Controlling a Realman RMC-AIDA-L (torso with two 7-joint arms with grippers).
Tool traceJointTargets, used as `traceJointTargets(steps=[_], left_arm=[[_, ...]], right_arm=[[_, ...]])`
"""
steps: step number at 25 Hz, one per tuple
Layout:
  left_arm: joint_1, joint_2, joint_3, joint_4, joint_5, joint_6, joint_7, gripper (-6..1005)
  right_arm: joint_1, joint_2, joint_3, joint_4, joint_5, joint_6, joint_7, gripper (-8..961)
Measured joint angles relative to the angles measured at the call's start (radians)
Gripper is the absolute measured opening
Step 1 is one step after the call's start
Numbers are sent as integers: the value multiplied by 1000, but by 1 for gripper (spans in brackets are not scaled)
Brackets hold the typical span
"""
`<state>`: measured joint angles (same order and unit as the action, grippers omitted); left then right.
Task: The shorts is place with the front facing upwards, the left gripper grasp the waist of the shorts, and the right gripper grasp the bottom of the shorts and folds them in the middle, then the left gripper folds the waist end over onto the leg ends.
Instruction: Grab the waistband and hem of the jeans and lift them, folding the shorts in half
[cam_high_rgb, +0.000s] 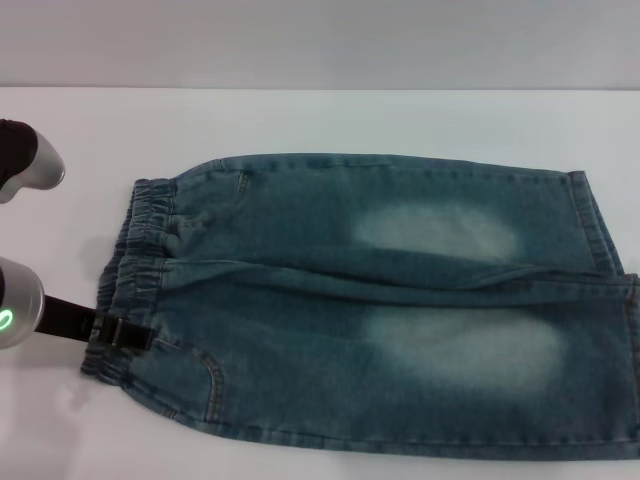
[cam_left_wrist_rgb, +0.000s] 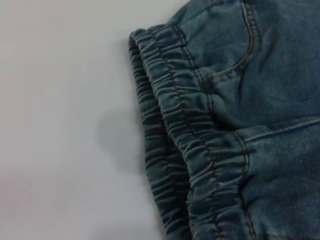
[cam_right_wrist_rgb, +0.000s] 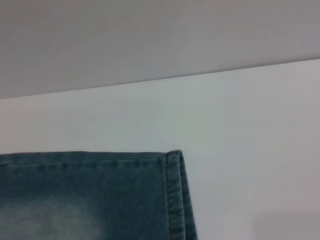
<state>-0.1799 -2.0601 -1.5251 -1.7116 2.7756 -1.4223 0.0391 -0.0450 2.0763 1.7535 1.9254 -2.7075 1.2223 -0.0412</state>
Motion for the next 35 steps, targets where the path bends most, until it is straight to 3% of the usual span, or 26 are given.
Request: traceJointTargets(steps=[25, 32, 35], left_arm=[[-4, 0, 17, 11, 1, -15, -26, 784], [-52, 2, 21, 78, 39, -72, -36, 779], [-50, 2, 22, 73, 39, -71, -36, 731]], right_arm=[[7, -2, 0, -9, -8, -7, -12, 789], [-3, -2, 0, 26, -8, -2, -13, 789], [-8, -2, 0, 39, -8, 3, -12, 789]])
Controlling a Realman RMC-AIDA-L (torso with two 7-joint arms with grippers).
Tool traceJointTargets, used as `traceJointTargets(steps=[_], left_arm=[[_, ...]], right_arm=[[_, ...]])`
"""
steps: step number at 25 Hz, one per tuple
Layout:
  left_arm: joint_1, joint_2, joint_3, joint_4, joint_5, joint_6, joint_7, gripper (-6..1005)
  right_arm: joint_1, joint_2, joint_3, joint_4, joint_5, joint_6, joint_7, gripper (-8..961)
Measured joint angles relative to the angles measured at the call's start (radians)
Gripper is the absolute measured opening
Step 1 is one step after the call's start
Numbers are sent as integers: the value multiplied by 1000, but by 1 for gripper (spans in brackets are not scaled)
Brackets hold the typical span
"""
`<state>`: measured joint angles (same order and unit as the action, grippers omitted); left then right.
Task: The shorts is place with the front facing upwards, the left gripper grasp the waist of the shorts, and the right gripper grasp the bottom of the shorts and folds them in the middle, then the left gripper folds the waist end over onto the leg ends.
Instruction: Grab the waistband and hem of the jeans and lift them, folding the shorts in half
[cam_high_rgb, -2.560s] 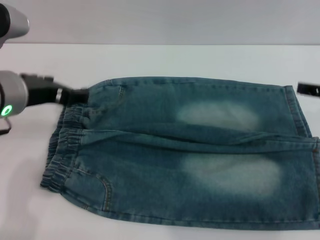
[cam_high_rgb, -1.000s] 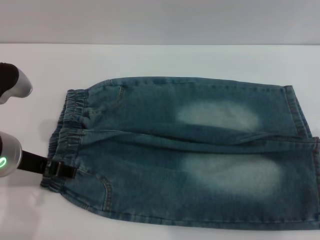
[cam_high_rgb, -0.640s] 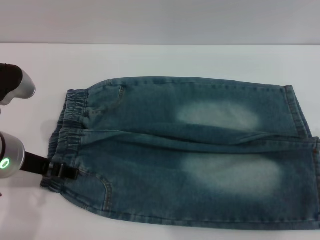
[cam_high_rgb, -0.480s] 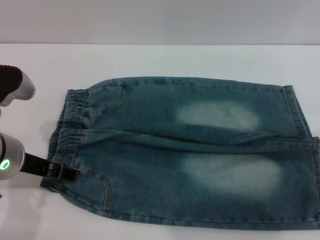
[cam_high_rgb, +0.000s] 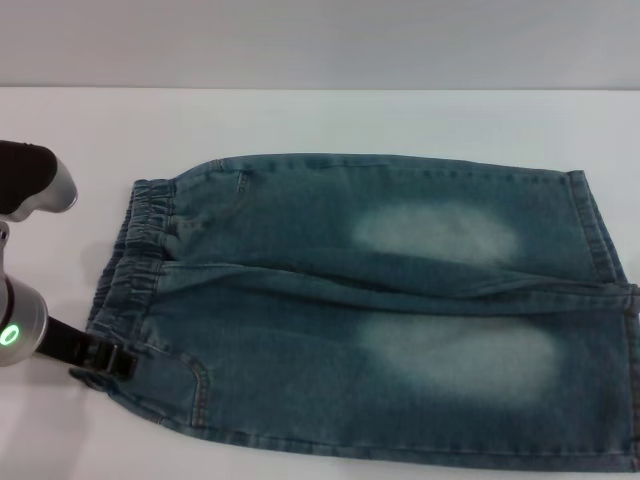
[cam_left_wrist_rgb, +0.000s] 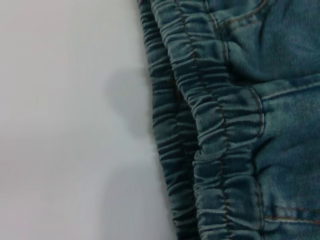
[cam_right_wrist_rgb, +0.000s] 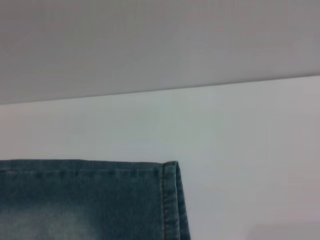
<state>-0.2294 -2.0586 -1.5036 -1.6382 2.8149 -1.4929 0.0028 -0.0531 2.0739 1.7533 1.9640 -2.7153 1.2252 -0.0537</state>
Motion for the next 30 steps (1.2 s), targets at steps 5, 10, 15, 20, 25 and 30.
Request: traceJointTargets(steps=[5, 10, 15, 20, 25, 30], left_arm=[[5, -1, 4, -29, -1, 3, 0, 651], [8, -1, 4, -42, -8, 3, 1, 576], [9, -2, 4, -47, -11, -7, 1, 511], [13, -2, 5, -71, -12, -13, 0, 465], [1, -2, 3, -69, -12, -13, 0, 373], [-15, -2, 4, -62, -11, -10, 0, 287]], right_arm=[[-4, 1, 0, 2, 0, 6, 0, 789], [-10, 1, 0, 4, 0, 20, -2, 789], [-12, 1, 4, 6, 0, 85, -16, 788], [-18, 0, 4, 23, 0, 186, -23, 788], [-23, 1, -12, 21, 0, 252, -27, 788], [-36, 4, -79, -3, 0, 250, -20, 788]])
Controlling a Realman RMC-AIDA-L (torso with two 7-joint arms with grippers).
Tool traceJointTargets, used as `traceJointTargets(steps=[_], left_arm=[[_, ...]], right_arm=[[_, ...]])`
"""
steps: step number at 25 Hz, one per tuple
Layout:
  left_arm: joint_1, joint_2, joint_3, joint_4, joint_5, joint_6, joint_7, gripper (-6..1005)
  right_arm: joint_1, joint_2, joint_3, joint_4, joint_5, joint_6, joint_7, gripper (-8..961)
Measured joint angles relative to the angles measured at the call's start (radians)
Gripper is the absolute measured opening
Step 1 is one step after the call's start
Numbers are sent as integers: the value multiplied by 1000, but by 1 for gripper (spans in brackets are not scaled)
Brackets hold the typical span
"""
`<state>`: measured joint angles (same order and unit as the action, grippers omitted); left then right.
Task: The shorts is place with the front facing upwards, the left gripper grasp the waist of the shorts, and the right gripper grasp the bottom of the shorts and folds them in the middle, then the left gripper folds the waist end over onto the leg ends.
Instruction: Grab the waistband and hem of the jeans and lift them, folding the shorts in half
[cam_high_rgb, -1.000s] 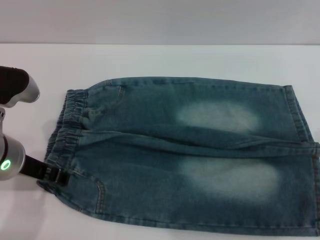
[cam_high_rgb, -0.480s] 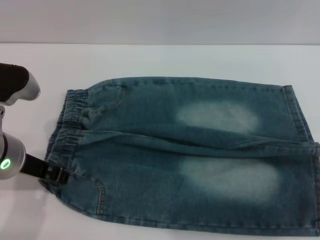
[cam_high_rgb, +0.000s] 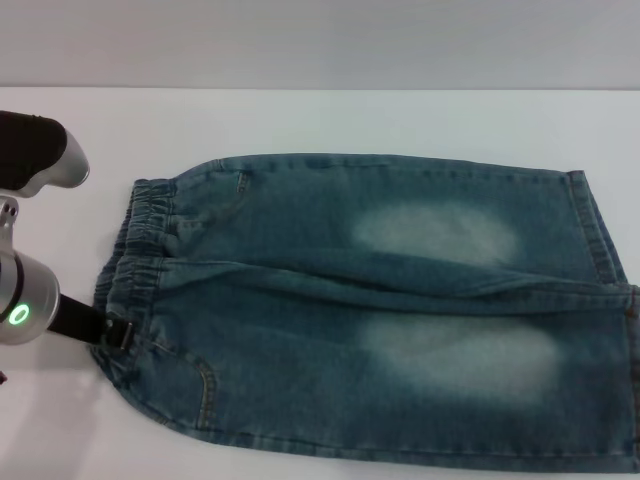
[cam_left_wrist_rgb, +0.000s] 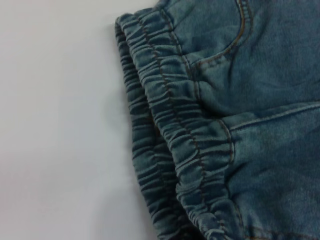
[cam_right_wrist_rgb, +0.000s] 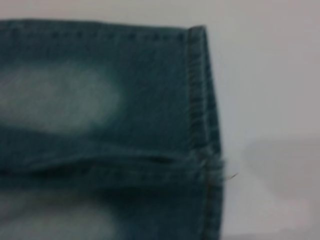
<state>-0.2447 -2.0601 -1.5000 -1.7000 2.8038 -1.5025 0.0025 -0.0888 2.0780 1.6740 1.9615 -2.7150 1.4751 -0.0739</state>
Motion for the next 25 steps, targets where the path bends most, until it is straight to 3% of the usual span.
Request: traceJointTargets(steps=[12, 25], left_arm=[[-14, 0, -5, -6, 3, -5, -2, 135], [-21, 0, 1, -1, 1, 1, -11, 114]], right_arm=[[-14, 1, -74, -55, 0, 2, 18, 788], [-1, 0, -121, -61, 3, -6, 29, 788]])
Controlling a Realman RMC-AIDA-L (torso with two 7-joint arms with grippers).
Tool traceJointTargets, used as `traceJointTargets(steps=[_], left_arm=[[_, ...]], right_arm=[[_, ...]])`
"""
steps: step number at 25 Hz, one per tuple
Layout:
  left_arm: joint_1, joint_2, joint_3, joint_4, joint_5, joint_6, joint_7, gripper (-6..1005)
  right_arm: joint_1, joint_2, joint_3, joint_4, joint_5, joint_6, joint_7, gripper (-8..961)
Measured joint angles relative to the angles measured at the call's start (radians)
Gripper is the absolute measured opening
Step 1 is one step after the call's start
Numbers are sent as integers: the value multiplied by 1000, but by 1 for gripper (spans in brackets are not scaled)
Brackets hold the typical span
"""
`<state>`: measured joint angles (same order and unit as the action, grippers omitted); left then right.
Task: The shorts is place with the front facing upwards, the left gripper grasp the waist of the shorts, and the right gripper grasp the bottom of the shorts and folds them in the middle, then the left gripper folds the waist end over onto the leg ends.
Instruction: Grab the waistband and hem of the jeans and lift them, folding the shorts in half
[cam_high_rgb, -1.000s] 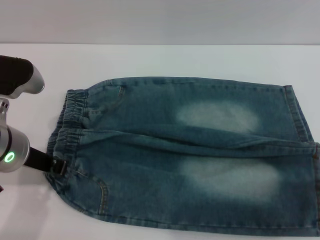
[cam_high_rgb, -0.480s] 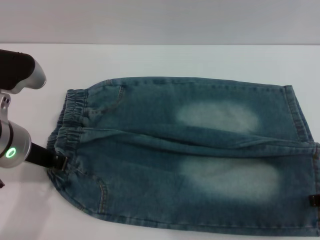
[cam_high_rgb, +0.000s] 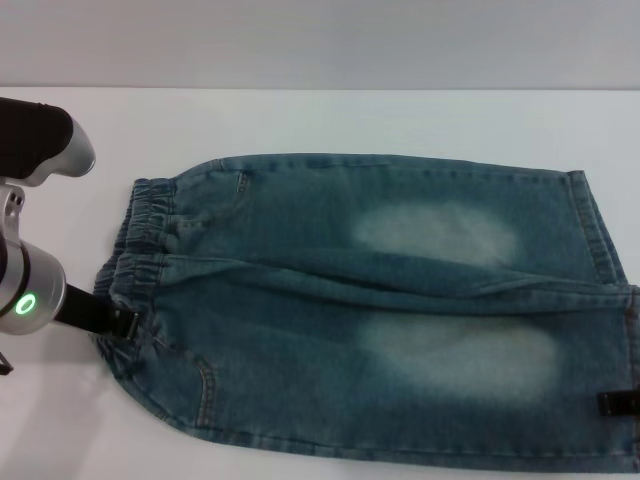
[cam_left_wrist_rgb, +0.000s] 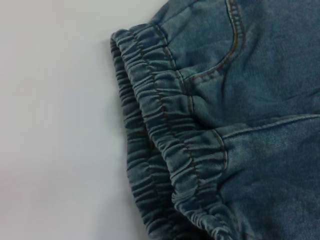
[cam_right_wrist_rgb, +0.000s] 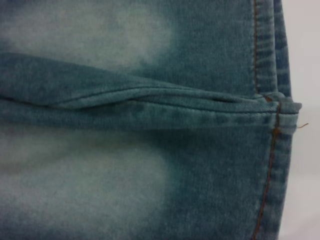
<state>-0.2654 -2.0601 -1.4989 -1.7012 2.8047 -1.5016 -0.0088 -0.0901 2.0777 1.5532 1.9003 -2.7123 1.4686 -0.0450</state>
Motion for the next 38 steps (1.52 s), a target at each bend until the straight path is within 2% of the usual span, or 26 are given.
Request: traceJointTargets(steps=[23, 38], left_arm=[[0, 0, 0, -2, 0, -1, 0, 110], [0, 0, 0, 0, -1, 0, 3, 110]], right_arm=[[11, 1, -47, -43, 5, -14, 14, 789], [21, -5, -54, -34, 8, 2, -24, 738]])
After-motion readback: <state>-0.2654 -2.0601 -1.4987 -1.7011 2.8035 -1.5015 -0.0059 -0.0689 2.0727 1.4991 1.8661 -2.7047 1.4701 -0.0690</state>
